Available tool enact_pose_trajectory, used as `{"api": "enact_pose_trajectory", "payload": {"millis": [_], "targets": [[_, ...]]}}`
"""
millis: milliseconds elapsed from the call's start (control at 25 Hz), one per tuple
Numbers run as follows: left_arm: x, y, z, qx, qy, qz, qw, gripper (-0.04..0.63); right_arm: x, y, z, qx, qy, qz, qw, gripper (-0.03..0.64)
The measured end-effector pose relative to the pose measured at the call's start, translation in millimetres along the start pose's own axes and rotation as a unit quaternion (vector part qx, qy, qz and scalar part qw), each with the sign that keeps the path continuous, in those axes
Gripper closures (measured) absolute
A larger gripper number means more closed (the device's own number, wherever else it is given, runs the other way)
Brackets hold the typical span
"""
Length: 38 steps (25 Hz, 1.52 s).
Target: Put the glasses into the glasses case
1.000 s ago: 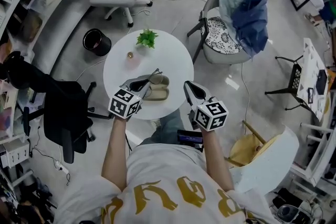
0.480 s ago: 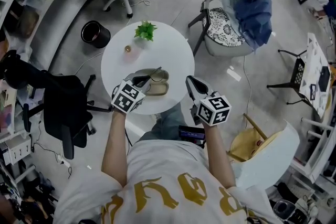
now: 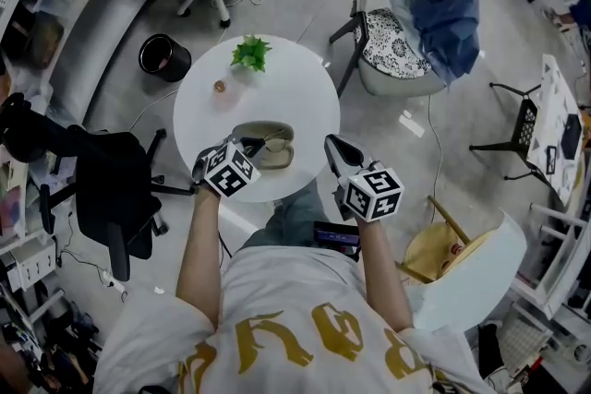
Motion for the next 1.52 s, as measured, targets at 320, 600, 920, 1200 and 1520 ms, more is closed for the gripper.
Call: {"api": "enact_pose_trajectory", "payload": {"millis": [320, 600, 920, 1200, 1520], "targets": [[-2, 5, 18, -0.04, 0.006, 0.025, 0.9989, 0.58, 9, 6, 5, -0.012, -0.001, 0.003, 1.0, 0.591], [-1, 6, 32, -0.061, 0.015, 0.043, 0.9971, 0.578, 15, 10, 9, -0.02, -0.004, 0.008, 1.0, 0.591], [-6, 8, 45, -0.08, 0.029, 0.042, 0.9955, 0.578, 23, 11, 12, -0.027, 0.001, 0.014, 1.0, 0.591], [-9, 12, 50, -0.092, 0.031, 0.041, 0.9944, 0.577, 23, 6, 17, -0.026, 0.0, 0.015, 1.0, 0.591], [-10, 13, 51, -0.094, 0.033, 0.03, 0.9945, 0.566, 21, 2, 17, -0.024, -0.001, 0.007, 1.0, 0.591]]}}
Point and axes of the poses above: the fingertips, and each gripper's own axes: z forward along the fingers, x to its right, y out of its underside, the point moved 7 cm from there along -z, backward along the fingers, and after that the axes turned 12 degrees about -z, right-handed, at the moved point
